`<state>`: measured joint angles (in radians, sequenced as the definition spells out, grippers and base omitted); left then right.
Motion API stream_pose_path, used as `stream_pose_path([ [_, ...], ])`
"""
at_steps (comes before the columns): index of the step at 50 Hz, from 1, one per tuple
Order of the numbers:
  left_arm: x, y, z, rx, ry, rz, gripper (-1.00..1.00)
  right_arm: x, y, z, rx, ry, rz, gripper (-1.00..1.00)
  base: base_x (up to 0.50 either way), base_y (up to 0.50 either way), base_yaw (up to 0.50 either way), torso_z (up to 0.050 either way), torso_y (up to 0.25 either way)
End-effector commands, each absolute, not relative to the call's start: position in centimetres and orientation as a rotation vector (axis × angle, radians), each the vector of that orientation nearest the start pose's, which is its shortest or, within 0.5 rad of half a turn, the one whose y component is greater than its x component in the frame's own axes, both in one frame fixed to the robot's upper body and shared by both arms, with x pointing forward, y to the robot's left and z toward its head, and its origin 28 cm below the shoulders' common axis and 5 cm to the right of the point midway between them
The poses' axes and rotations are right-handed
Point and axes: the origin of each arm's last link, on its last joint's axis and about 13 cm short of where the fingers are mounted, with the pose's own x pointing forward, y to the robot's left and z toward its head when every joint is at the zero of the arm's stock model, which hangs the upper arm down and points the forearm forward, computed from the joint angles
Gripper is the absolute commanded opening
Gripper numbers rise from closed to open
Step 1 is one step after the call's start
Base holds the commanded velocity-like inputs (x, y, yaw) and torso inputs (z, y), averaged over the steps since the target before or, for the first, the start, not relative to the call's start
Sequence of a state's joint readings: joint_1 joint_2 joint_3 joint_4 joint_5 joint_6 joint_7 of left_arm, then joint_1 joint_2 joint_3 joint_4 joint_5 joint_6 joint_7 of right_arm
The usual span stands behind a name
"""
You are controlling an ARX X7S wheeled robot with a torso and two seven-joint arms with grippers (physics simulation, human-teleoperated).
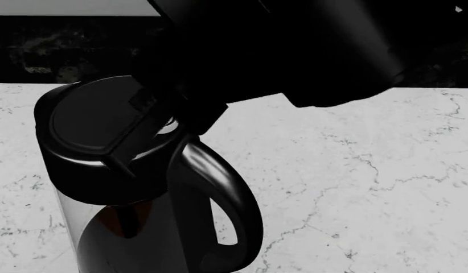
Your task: Press the button to open the lid of the electric kettle.
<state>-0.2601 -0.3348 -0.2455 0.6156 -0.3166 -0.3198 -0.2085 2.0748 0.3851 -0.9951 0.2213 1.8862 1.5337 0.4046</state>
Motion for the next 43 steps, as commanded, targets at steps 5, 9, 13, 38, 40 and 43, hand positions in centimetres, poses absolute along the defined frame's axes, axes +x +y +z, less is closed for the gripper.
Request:
stream_pose_path([
  [5, 22.1, 29.1, 19.6, 0.017, -0.605, 0.256, 1.00, 24.1, -5.2, 42.1, -0.684, 0.507, 0.800, -1.00, 0.00, 0.00, 0.00, 0.000, 0.000],
  [9, 22.0, 29.1, 19.6, 0.015, -0.607, 0.258, 1.00, 24.4, -5.1, 41.5, -0.691, 0.532, 0.800, -1.00, 0.00, 0.00, 0.00, 0.000, 0.000],
  [13, 22.0, 29.1, 19.6, 0.014, -0.606, 0.258, 1.00, 24.4, -5.2, 41.2, -0.705, 0.552, 0.796, -1.00, 0.00, 0.00, 0.00, 0.000, 0.000],
  [38, 22.0, 29.0, 19.6, 0.015, -0.606, 0.255, 1.00, 25.8, -5.1, 39.4, -0.728, 0.644, 0.771, -1.00, 0.00, 0.00, 0.00, 0.000, 0.000],
  [40, 22.0, 29.0, 19.6, 0.015, -0.606, 0.254, 1.00, 25.8, -5.1, 39.4, -0.730, 0.644, 0.772, -1.00, 0.01, 0.00, 0.00, 0.000, 0.000],
  [43, 22.0, 29.0, 19.6, 0.015, -0.606, 0.255, 1.00, 25.8, -5.1, 39.3, -0.731, 0.646, 0.773, -1.00, 0.00, 0.00, 0.00, 0.000, 0.000],
])
